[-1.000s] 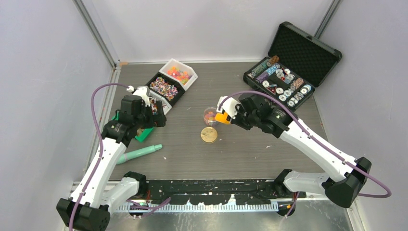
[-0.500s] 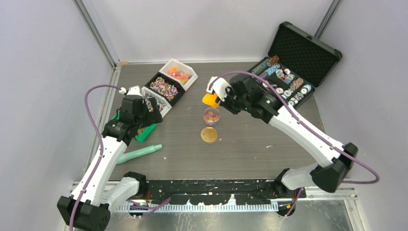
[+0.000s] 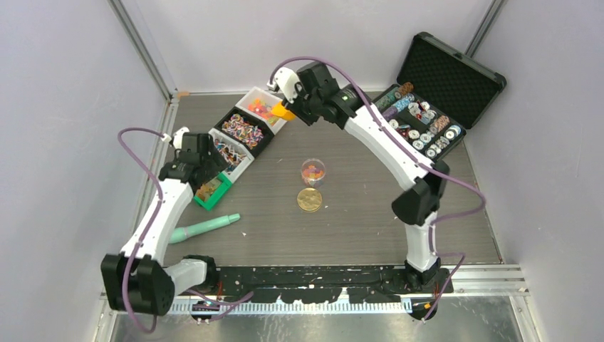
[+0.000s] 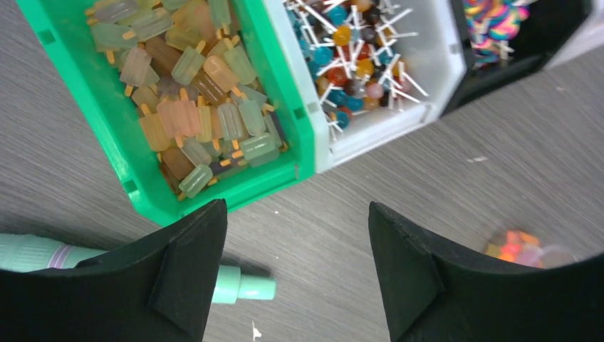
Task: Pack the candies
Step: Scoop the fake candies from the storage box.
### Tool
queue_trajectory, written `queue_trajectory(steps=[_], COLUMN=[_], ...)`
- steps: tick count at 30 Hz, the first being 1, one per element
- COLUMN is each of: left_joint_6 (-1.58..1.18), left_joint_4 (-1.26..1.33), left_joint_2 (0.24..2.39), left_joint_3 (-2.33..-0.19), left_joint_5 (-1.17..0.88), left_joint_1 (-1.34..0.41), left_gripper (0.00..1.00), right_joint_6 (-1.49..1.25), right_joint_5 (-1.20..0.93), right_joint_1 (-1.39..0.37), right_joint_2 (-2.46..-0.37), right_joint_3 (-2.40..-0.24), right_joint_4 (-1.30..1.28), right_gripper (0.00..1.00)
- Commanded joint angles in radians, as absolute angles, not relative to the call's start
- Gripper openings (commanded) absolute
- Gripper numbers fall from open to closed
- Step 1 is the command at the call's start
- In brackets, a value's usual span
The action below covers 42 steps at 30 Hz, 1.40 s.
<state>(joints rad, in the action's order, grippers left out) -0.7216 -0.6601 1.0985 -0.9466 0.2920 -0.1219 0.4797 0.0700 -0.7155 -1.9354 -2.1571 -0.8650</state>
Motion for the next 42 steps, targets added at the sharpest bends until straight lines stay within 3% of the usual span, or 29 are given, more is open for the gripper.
queue_trajectory(steps=[1, 4, 10, 15, 42], left_joint_6=[-0.782, -0.783, -0.782, -0.76, -0.723], left_joint_4=[-0.599, -0.555, -0.459, -0.457, -0.418], left_joint_2=[1.198, 1.268, 1.374, 1.427, 1.475], left_joint_3=[-0.988, -1.005, -1.024, -1.049, -0.974], left_joint_5=[0.3, 0.247, 0.208, 0.194, 0.141], left_joint_1=[-0.074, -0.04, -0.028, -0.02, -0.02], left_gripper=[0.74, 0.72, 0.55, 0.48, 0.29], right_joint_6=[0.533, 0.567, 0.582, 0.594, 0.723], right_joint_5=[0.07, 0.075, 0.086, 0.115, 0.282], right_joint_1=[-0.701, -0.698, -0.684, -0.681, -0.759], right_joint_2=[-2.059, -2.139, -2.233, -2.3, -2.56], right_joint_3=[-2.353, -2.438, -2.5, -2.545, -2.634], right_joint_4=[-0.943, -0.963, -0.911, -0.893, -0.706], right_gripper=[0.0, 0.0, 0.0, 0.0, 0.0])
